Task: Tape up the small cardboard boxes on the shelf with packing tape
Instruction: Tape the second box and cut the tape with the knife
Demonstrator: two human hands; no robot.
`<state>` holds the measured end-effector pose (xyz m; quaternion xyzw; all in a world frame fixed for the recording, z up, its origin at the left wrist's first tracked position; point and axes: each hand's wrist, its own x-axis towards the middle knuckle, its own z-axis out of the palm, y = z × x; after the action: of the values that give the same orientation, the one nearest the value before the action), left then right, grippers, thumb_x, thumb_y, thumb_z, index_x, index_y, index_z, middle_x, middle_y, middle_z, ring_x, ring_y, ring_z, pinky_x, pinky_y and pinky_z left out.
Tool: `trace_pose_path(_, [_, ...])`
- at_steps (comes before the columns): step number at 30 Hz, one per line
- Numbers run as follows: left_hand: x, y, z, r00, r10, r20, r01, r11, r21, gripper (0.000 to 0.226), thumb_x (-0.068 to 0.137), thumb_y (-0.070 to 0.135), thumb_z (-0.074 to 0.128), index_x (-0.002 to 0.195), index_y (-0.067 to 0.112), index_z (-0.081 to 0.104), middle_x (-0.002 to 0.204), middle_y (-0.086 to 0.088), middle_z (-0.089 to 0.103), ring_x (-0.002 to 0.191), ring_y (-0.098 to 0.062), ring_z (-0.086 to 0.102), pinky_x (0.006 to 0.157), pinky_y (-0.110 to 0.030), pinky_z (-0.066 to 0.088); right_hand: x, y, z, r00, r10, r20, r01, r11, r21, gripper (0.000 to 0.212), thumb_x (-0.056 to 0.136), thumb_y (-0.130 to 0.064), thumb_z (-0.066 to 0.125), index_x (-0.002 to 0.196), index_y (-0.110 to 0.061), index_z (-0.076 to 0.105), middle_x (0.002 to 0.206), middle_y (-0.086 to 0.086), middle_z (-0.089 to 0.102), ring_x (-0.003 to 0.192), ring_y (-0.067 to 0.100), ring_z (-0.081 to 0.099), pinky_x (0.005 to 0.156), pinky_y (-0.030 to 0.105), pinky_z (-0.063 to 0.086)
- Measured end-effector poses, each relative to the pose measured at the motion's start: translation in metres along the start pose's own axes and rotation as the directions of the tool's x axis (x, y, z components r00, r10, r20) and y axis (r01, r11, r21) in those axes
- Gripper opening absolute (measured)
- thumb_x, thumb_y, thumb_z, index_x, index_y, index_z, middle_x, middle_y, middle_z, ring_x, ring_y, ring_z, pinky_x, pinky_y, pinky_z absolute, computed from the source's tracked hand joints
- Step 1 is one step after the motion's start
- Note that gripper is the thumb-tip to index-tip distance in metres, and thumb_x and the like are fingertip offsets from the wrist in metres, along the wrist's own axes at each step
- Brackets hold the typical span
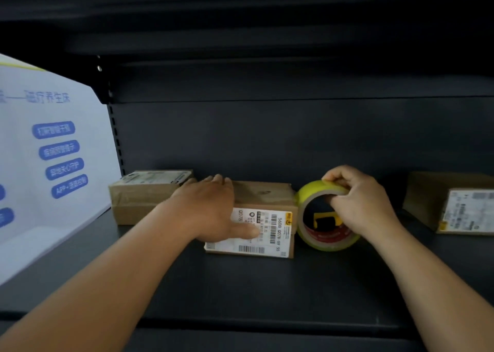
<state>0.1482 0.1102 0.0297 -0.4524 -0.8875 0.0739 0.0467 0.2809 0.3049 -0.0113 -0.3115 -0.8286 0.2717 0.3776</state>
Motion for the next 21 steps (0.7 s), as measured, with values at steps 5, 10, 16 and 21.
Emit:
trace_pose_path(5, [0.015,0.012,-0.010,0.975,0.221,0.013,-0.221,0.975,-0.013,0.105,0.079,0.072,0.049,0.152,0.020,-0.005,0.161,0.003,-0.007,0.147,-0.014,-0.010,0.118,-0.041,-0.005,-0.002,-0.004,0.002,1.000,-0.011,0.003,0.011,1.000,0.010,0.030,0.078,-0.004,0.064,0.090,-0.031,0.061,0.089,-0.011,0.063,0.082,0.012,0.060,0.066,0.025,0.043])
trace_pose_path(10, [0.043,0.021,-0.023,0.959,0.258,0.114,-0.233,0.953,-0.196,0.114,0.067,0.073,0.062,0.152,0.033,-0.003,0.161,0.009,-0.001,0.148,-0.017,-0.002,0.119,-0.042,0.007,-0.006,-0.004,0.000,0.999,-0.041,0.025,0.039,0.996,0.081,0.029,0.077,-0.004,0.062,0.088,-0.031,0.061,0.085,-0.013,0.064,0.075,0.003,0.058,0.056,0.020,0.041])
trace_pose_path(16, [0.053,0.020,-0.016,0.943,0.308,0.126,-0.242,0.895,-0.376,0.114,0.065,0.060,0.075,0.152,0.029,0.007,0.159,0.009,0.015,0.143,-0.013,0.021,0.115,-0.033,0.025,-0.005,0.000,0.000,1.000,-0.028,0.000,0.028,0.991,0.128,0.028,0.075,-0.009,0.067,0.091,-0.032,0.063,0.087,-0.015,0.065,0.080,0.001,0.060,0.060,0.015,0.042])
trace_pose_path(21, [0.045,0.002,-0.016,0.959,0.282,-0.023,-0.264,0.863,-0.432,0.113,0.063,0.062,0.075,0.151,0.036,0.010,0.156,0.011,0.020,0.139,-0.011,0.024,0.112,-0.033,0.027,-0.007,-0.005,0.001,0.999,0.004,-0.032,0.005,0.956,0.293,0.038,0.078,-0.020,0.073,0.107,-0.033,0.053,0.089,-0.018,0.058,0.079,-0.003,0.056,0.064,0.014,0.041])
